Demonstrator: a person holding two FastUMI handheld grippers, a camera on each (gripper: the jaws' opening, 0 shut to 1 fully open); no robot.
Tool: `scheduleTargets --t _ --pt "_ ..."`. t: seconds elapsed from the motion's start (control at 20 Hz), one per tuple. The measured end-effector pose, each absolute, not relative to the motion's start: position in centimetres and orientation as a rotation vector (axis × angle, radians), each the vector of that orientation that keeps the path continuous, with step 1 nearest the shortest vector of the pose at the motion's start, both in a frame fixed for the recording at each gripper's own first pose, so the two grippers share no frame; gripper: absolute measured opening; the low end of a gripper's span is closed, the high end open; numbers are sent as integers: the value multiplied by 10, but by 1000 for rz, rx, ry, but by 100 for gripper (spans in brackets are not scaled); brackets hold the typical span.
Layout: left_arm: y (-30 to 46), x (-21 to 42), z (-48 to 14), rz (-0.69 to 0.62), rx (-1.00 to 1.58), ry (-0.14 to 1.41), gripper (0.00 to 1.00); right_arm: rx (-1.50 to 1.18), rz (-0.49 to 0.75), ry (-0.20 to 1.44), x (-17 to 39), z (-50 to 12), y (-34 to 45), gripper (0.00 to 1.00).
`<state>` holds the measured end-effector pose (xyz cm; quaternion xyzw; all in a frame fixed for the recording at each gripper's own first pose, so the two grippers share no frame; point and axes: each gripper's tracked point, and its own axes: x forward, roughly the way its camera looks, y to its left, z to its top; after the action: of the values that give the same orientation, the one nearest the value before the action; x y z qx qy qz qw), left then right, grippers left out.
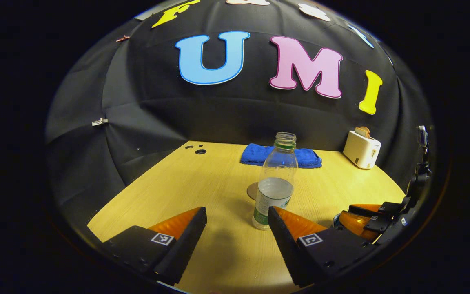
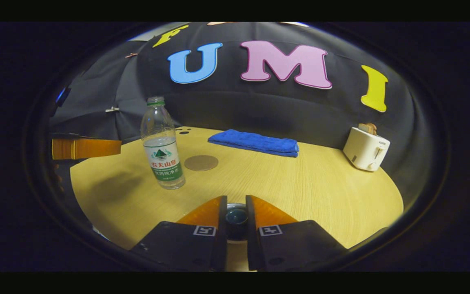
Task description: Open the teacup lid with one hand, grasp the water bottle and pour water into the teacup with the other hand; after pouring, place the water bottle on the coaster and then close the teacup lid.
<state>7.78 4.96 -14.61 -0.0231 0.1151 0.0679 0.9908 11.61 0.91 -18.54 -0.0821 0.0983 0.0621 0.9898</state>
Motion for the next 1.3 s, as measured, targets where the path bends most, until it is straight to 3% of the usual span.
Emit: scheduleTargets --t 0.05,0.2,0.4,0.65,0.9,0.95,1.0,1.05,1.1,1.3 --pt "49 78 -146 135 -44 232 95 -169 126 193 117 -183 8 19" --pt "47 82 -149 125 -35 235 95 -163 129 170 121 -167 8 28" --pt "35 93 -151 67 -16 236 95 -135 135 153 125 -145 4 19" --pt "9 118 -147 -22 -29 178 95 -127 145 155 118 -134 -5 23" --pt "-3 157 -157 -32 -4 163 95 -124 142 165 112 -132 -20 23" --pt "-5 164 -157 -37 -12 155 95 -121 142 169 112 -133 -22 19" --pt "-6 169 -158 -36 -17 146 95 -117 140 171 112 -134 -25 23" --pt "-5 176 -160 -31 -17 140 95 -113 139 171 113 -134 -26 19" --pt "-3 183 -162 -28 -18 136 95 -110 138 170 114 -135 -29 28" --pt "1 201 -166 -27 -28 128 94 -95 127 165 118 -142 -35 22"
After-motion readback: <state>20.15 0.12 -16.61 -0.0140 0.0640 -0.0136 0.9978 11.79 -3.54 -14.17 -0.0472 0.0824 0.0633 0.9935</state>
